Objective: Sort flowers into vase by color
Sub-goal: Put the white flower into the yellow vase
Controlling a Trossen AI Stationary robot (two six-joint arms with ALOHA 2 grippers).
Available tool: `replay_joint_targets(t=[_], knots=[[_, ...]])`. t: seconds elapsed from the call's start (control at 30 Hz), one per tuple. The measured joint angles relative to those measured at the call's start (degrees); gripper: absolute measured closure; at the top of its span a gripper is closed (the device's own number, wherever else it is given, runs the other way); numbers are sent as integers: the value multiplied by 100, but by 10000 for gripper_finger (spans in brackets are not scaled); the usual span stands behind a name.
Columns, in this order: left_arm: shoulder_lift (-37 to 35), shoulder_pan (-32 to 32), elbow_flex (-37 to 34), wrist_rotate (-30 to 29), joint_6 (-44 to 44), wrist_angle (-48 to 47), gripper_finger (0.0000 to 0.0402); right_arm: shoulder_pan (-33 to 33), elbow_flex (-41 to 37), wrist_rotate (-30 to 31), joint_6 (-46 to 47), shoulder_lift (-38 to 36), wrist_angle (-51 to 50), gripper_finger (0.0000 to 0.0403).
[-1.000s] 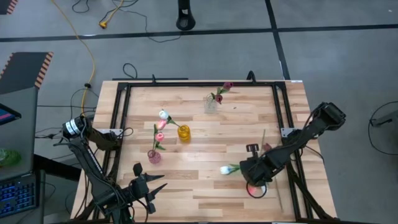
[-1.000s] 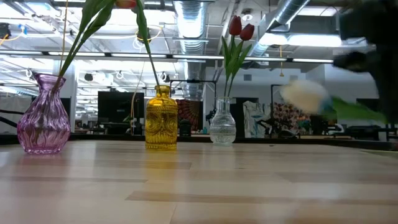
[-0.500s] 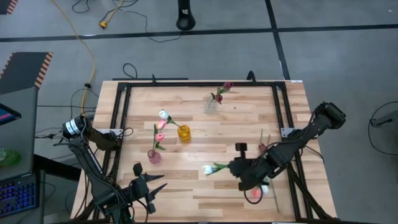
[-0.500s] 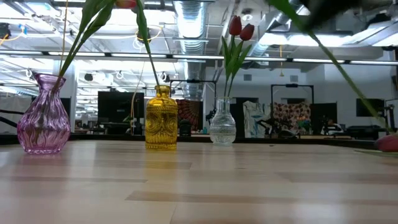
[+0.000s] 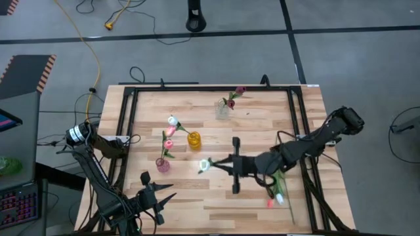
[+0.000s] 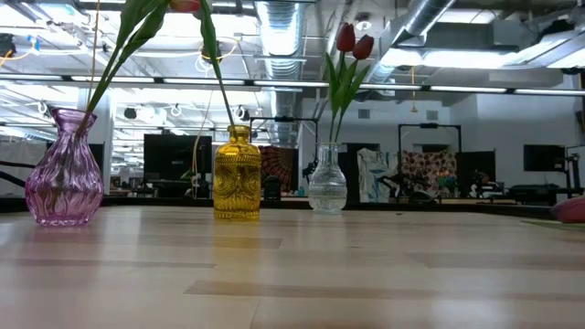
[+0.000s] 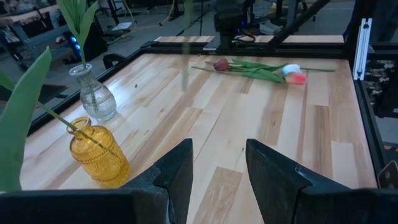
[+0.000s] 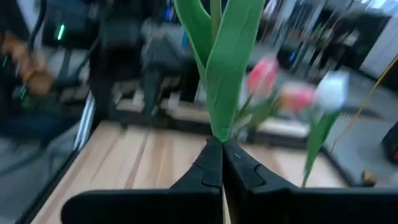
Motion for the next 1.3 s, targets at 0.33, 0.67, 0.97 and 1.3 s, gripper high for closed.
replay_joint_targets(t=[0.33,0.67,0.97,1.3], knots=[[0,0,-1,-50,46,9,265,-823,0,-1190,-437,26,1649,377],[0,31,-1,-49,46,13,265,-1607,0,-1842,-481,58,1878,376],[0,160,-1,-28,-16,33,265,-1833,-9,-2003,-823,872,3034,376],[0,162,-1,-5,-155,86,265,-2072,-9,-1972,-711,821,2815,376]])
